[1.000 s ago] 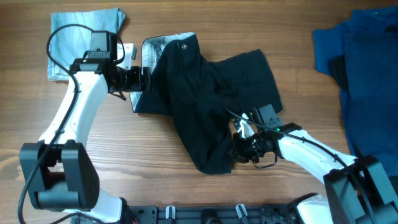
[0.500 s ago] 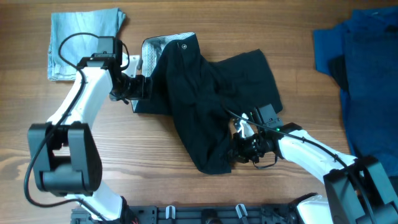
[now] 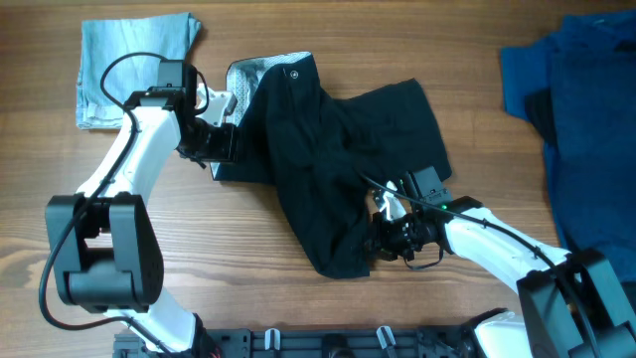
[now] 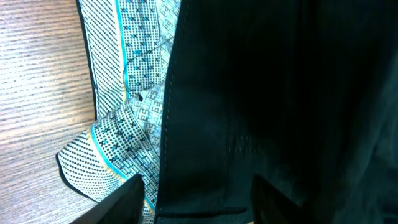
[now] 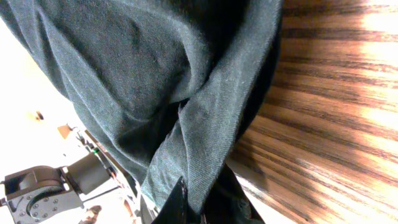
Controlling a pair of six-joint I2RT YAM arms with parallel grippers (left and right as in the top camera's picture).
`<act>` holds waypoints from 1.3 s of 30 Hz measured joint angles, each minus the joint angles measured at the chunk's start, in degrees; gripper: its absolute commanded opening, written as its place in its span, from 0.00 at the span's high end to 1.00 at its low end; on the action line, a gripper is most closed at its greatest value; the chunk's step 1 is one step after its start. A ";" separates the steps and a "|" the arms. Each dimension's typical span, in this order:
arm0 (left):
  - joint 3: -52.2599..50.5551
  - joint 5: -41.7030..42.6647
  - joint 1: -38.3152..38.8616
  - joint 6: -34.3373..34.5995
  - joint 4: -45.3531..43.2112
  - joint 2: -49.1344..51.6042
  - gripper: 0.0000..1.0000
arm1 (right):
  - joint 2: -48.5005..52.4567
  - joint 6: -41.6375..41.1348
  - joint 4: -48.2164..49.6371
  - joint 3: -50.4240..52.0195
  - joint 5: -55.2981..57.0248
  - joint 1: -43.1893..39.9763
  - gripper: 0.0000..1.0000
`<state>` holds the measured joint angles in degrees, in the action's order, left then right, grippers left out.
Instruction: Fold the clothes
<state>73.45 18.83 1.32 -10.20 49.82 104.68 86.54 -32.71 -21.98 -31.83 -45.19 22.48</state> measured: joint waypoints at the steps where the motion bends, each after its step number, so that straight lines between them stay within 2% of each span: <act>1: 0.00 0.04 0.00 -0.04 0.26 0.00 0.42 | 0.00 0.00 0.00 0.00 0.00 0.00 0.96; 6: 0.00 0.17 0.00 -0.04 0.55 0.07 0.40 | 0.00 0.00 -0.02 0.00 0.00 0.00 0.96; 8: 0.00 0.20 0.00 -0.04 0.55 0.61 0.43 | 0.00 0.00 -0.02 0.00 0.00 0.00 0.96; 10: 0.00 1.01 0.00 -0.07 0.52 1.79 0.49 | 0.00 0.00 -0.02 0.00 0.00 0.00 0.96; 13: 0.00 3.41 0.00 -0.26 -0.22 3.34 0.64 | 0.00 -0.02 0.00 0.00 0.00 0.00 0.96; 15: 0.00 4.37 0.00 -0.28 -0.98 3.37 0.84 | 0.00 -0.02 0.00 0.00 0.00 0.00 0.96; 16: -0.02 4.87 0.00 -0.26 -1.01 3.37 0.90 | 0.00 0.00 0.00 0.00 0.00 0.00 0.96; 20: 1.60 5.81 0.00 0.17 4.28 3.37 0.94 | 0.00 0.00 0.07 0.00 0.00 0.00 0.96; 23: 6.56 6.19 0.00 0.20 8.87 2.64 0.93 | -1.16 0.00 0.13 -0.33 0.00 -0.61 0.96; 26: 13.38 6.86 0.00 0.20 9.94 -1.42 0.87 | -4.39 0.42 -0.55 -3.06 0.02 -2.01 0.96; 29: 19.02 7.52 0.00 0.22 7.93 -8.33 0.85 | -9.29 2.62 -6.16 -10.99 1.55 -4.24 0.96; 33: 20.39 7.91 0.00 1.31 2.75 -13.62 0.81 | -11.19 7.34 -19.71 -24.48 8.26 -6.75 0.96; 35: 20.55 8.07 0.00 1.75 2.45 -15.19 0.78 | -11.56 8.90 -23.15 -29.42 11.26 -7.58 0.96; 36: 20.61 8.07 0.00 1.97 3.08 -15.47 0.75 | -11.72 9.70 -25.09 -31.63 12.61 -7.93 0.96; 37: 20.70 7.85 0.00 2.19 4.22 -15.54 0.60 | -12.07 10.45 -26.23 -33.05 13.81 -8.09 0.96; 38: 20.70 7.26 0.00 2.32 5.44 -15.06 0.51 | -12.28 10.99 -27.45 -33.59 14.51 -8.07 0.95; 39: 20.76 6.51 0.00 2.62 6.49 -14.10 0.49 | -12.31 11.45 -29.14 -33.70 15.52 -8.04 0.96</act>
<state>94.21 25.34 1.32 -7.57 56.31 90.59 74.24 -21.26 -51.11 -65.54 -29.67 14.44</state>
